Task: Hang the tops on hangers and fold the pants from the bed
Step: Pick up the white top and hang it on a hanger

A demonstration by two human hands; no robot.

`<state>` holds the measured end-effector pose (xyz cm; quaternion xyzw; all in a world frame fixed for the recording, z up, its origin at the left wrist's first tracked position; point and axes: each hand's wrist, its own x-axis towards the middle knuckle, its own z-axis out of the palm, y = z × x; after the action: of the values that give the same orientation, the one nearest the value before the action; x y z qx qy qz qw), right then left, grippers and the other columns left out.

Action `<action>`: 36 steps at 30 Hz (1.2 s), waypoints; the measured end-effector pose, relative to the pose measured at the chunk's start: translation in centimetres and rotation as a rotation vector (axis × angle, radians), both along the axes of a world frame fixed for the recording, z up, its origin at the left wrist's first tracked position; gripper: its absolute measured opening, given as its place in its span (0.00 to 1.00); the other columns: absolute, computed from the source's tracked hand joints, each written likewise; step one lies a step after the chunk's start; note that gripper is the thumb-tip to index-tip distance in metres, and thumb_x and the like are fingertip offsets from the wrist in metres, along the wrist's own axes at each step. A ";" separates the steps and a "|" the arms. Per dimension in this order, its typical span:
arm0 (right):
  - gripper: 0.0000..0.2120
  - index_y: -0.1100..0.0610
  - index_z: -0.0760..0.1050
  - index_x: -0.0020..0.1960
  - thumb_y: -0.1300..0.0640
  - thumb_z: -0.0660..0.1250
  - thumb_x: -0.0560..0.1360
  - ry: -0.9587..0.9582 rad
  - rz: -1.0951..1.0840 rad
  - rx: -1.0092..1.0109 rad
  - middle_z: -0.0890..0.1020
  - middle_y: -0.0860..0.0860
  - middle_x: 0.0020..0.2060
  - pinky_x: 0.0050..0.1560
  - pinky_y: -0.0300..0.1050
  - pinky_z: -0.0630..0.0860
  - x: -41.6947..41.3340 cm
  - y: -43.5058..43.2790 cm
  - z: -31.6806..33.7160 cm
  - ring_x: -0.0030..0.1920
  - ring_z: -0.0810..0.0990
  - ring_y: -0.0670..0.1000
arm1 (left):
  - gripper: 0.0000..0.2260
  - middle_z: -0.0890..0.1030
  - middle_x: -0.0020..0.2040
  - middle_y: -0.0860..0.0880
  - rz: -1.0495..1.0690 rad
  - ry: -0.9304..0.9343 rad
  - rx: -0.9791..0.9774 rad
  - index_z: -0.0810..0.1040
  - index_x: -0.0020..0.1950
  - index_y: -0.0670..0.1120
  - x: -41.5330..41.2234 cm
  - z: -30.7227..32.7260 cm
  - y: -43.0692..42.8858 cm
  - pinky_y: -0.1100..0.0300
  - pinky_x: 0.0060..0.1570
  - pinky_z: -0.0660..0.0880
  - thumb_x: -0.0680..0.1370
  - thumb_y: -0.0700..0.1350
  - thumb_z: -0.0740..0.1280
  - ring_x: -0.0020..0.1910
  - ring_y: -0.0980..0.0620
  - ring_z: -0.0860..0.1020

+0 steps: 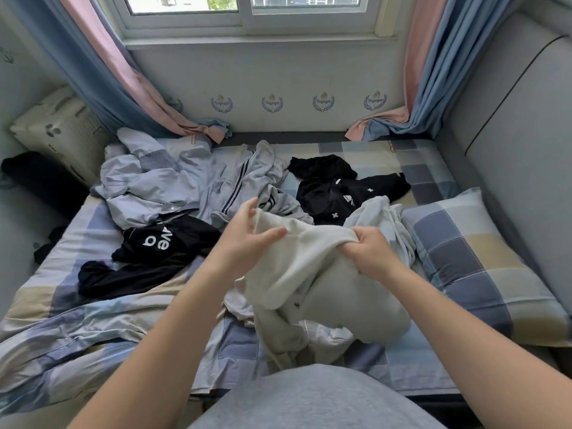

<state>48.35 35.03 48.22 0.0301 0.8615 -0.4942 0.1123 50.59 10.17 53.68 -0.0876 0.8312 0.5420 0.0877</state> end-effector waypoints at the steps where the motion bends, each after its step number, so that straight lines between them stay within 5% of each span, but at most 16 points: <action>1: 0.18 0.52 0.68 0.28 0.64 0.67 0.74 0.002 -0.020 -0.042 0.66 0.43 0.22 0.23 0.37 0.62 -0.1 -0.5 1.0 0.24 0.64 0.45 | 0.31 0.76 0.67 0.54 -0.057 -0.004 -0.026 0.71 0.73 0.51 0.3 -0.3 0.7 0.54 0.62 0.76 0.73 0.53 0.77 0.62 0.54 0.77; 3: 0.11 0.60 0.71 0.34 0.63 0.66 0.74 0.012 -0.070 -0.140 0.69 0.50 0.27 0.26 0.39 0.65 -0.2 -1.6 2.8 0.28 0.67 0.49 | 0.25 0.82 0.58 0.54 -0.236 -0.072 -0.064 0.77 0.64 0.52 1.1 -0.8 2.1 0.53 0.58 0.79 0.71 0.58 0.77 0.54 0.57 0.81; 6: 0.08 0.65 0.74 0.36 0.63 0.65 0.73 0.072 -0.185 -0.258 0.72 0.53 0.30 0.35 0.47 0.70 -0.1 -3.1 5.6 0.33 0.72 0.50 | 0.33 0.82 0.56 0.58 -0.390 -0.155 -0.040 0.78 0.63 0.53 2.8 -1.6 4.9 0.54 0.58 0.78 0.63 0.68 0.75 0.52 0.62 0.81; 9: 0.11 0.69 0.76 0.40 0.61 0.69 0.75 0.082 -0.225 -0.392 0.77 0.54 0.31 0.44 0.56 0.81 0.3 -4.1 8.4 0.36 0.78 0.52 | 0.34 0.81 0.59 0.56 -0.281 -0.128 0.138 0.73 0.63 0.53 4.1 -3.2 7.5 0.47 0.58 0.79 0.62 0.65 0.78 0.56 0.55 0.82; 12: 0.11 0.71 0.77 0.45 0.61 0.69 0.78 0.059 -0.199 -0.516 0.80 0.59 0.36 0.55 0.64 0.79 1.1 -4.8 10.1 0.40 0.81 0.55 | 0.29 0.82 0.59 0.52 -0.199 -0.020 0.208 0.72 0.66 0.52 4.1 -3.9 8.6 0.43 0.58 0.78 0.69 0.57 0.77 0.60 0.51 0.80; 17: 0.09 0.67 0.80 0.55 0.62 0.63 0.82 0.039 -0.109 -0.674 0.85 0.60 0.49 0.52 0.51 0.82 2.1 -3.8 9.8 0.50 0.84 0.57 | 0.10 0.84 0.54 0.44 0.024 0.046 0.332 0.80 0.58 0.46 3.2 -4.1 6.9 0.37 0.59 0.76 0.77 0.39 0.67 0.56 0.42 0.82; 20: 0.12 0.55 0.77 0.63 0.56 0.66 0.81 -0.021 -0.004 -0.514 0.84 0.52 0.58 0.59 0.48 0.78 2.3 -1.8 7.2 0.60 0.81 0.51 | 0.06 0.85 0.51 0.45 0.126 0.036 0.429 0.80 0.56 0.46 2.9 -3.8 5.9 0.45 0.55 0.80 0.81 0.38 0.67 0.52 0.44 0.83; 23: 0.27 0.49 0.68 0.73 0.50 0.73 0.76 -0.154 0.099 -0.298 0.73 0.47 0.68 0.62 0.39 0.72 3.2 -0.7 3.6 0.67 0.73 0.46 | 0.05 0.85 0.49 0.44 0.185 0.037 0.527 0.80 0.56 0.46 2.7 -3.1 5.2 0.48 0.52 0.79 0.82 0.40 0.65 0.49 0.45 0.82; 26: 0.30 0.52 0.71 0.70 0.51 0.77 0.71 -0.272 0.182 -0.339 0.80 0.46 0.62 0.52 0.36 0.77 4.7 -1.3 0.4 0.60 0.80 0.45 | 0.06 0.85 0.48 0.46 0.154 0.046 0.552 0.82 0.56 0.47 2.4 -2.2 5.0 0.48 0.53 0.79 0.82 0.42 0.65 0.49 0.47 0.82; 29: 0.14 0.56 0.79 0.57 0.54 0.75 0.74 -0.184 0.182 -0.277 0.84 0.50 0.49 0.53 0.50 0.80 4.9 -1.8 -1.6 0.51 0.83 0.51 | 0.06 0.86 0.47 0.48 0.144 0.055 0.547 0.83 0.53 0.48 2.2 -1.8 4.6 0.50 0.54 0.79 0.83 0.42 0.65 0.49 0.48 0.82; 32: 0.13 0.63 0.74 0.43 0.54 0.70 0.79 -0.134 0.185 -0.144 0.76 0.53 0.37 0.42 0.51 0.70 3.7 -1.7 -1.6 0.39 0.74 0.52 | 0.05 0.84 0.48 0.46 0.200 0.047 0.468 0.81 0.54 0.46 1.6 -1.9 3.8 0.49 0.53 0.77 0.82 0.44 0.66 0.50 0.46 0.81; 36: 0.15 0.62 0.74 0.39 0.55 0.67 0.80 -0.111 0.040 -0.175 0.75 0.52 0.33 0.39 0.47 0.68 2.4 -1.5 0.2 0.37 0.72 0.51 | 0.23 0.77 0.63 0.49 0.168 0.050 0.250 0.72 0.69 0.49 0.3 -1.8 2.4 0.59 0.53 0.75 0.76 0.49 0.74 0.60 0.52 0.78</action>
<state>50.73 33.52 48.40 0.0302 0.8080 -0.5627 0.1717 50.88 12.54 51.90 -0.1315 0.7489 0.6487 0.0315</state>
